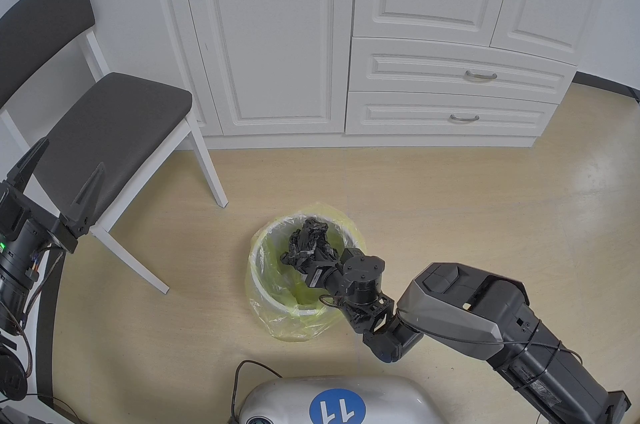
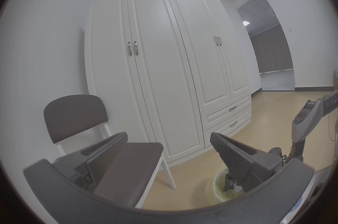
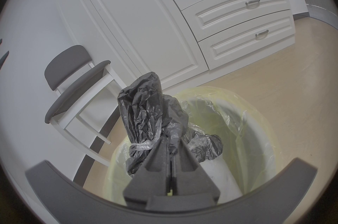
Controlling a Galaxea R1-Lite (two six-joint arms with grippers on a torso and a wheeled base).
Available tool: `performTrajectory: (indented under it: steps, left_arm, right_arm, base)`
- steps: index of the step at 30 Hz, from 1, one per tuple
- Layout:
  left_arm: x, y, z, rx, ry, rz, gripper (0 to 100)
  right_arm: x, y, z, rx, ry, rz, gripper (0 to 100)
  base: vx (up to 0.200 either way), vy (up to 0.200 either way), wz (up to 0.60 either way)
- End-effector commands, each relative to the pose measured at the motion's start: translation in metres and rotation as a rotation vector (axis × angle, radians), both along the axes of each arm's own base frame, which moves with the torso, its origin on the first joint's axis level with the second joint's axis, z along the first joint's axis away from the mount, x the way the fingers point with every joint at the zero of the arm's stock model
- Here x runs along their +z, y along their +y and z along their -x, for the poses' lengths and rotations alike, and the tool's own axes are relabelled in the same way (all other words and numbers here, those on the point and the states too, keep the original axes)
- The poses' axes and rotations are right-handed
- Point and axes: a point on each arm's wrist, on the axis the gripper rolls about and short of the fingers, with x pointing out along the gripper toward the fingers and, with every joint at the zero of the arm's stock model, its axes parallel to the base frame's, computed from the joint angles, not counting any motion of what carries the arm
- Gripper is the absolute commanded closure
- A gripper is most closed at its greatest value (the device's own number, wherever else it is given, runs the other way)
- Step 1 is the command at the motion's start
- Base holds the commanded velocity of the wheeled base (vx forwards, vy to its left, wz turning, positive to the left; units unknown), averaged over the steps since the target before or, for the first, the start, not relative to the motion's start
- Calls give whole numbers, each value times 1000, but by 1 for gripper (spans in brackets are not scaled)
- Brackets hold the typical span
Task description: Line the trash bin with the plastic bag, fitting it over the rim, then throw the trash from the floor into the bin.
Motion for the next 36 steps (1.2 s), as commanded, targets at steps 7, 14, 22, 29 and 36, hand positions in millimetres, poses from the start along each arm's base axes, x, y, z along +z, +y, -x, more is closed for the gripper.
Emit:
performTrajectory:
  steps: [7,14,22,29,36]
  left_arm:
    - [1,2,0,13,-6,2,0]
    - [1,3,0,19,-6,2,0]
    - [1,3,0,18,-4,2,0]
    - [1,3,0,18,-6,2,0]
    - [1,3,-1,18,-3,2,0]
  right_arm:
    - [-1,-8,10,-2,57,49,100]
    - [-2,-9,11,-2,60,52,100]
    - [-2,-8,11,0,58,50,0]
    - [-2,-8,10,0,54,45,0]
    - [-1,-6,13,-2,38,36,0]
  base:
    - [0,0,0]
    - [0,0,0]
    - [0,0,0]
    - [0,0,0]
    - [0,0,0]
